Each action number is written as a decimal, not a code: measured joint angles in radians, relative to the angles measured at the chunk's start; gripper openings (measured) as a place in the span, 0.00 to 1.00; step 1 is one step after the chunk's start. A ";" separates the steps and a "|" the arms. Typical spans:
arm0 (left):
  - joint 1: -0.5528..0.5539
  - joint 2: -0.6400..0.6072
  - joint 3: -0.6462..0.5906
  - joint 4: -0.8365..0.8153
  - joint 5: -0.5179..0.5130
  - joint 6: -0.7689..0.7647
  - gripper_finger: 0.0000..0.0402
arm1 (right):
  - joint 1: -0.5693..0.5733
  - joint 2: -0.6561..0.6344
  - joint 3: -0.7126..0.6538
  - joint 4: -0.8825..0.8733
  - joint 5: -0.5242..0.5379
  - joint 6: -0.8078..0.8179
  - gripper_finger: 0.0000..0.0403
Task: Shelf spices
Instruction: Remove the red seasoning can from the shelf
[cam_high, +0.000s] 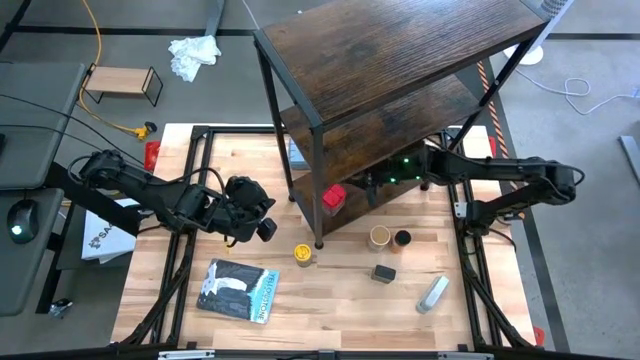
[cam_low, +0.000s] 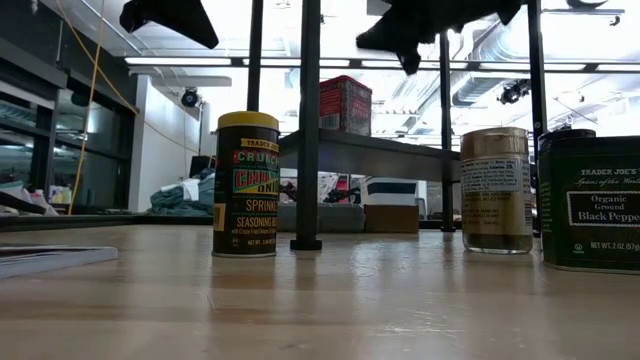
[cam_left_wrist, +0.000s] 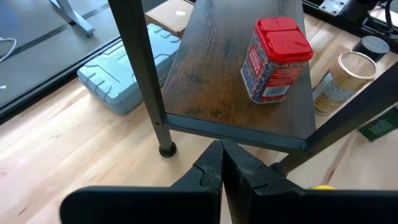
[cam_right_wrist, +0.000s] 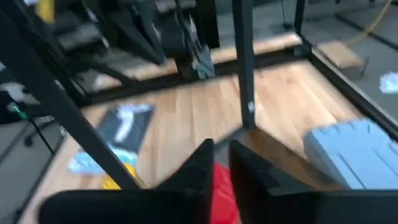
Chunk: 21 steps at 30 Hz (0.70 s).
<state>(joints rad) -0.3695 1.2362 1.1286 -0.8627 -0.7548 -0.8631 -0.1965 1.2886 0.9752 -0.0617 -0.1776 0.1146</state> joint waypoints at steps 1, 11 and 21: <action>0.000 0.000 0.000 0.000 0.009 0.000 0.00 | 0.004 0.012 0.000 -0.015 0.002 -0.008 0.16; 0.000 0.000 0.000 -0.001 0.054 -0.026 0.00 | 0.087 0.052 -0.001 0.002 0.144 -0.147 0.57; 0.000 0.000 0.000 -0.002 0.071 -0.043 0.00 | 0.107 0.064 -0.001 -0.069 0.128 -0.333 0.66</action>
<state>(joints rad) -0.3695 1.2362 1.1286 -0.8651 -0.6841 -0.9060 -0.0899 1.3529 0.9745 -0.1303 -0.0498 -0.2185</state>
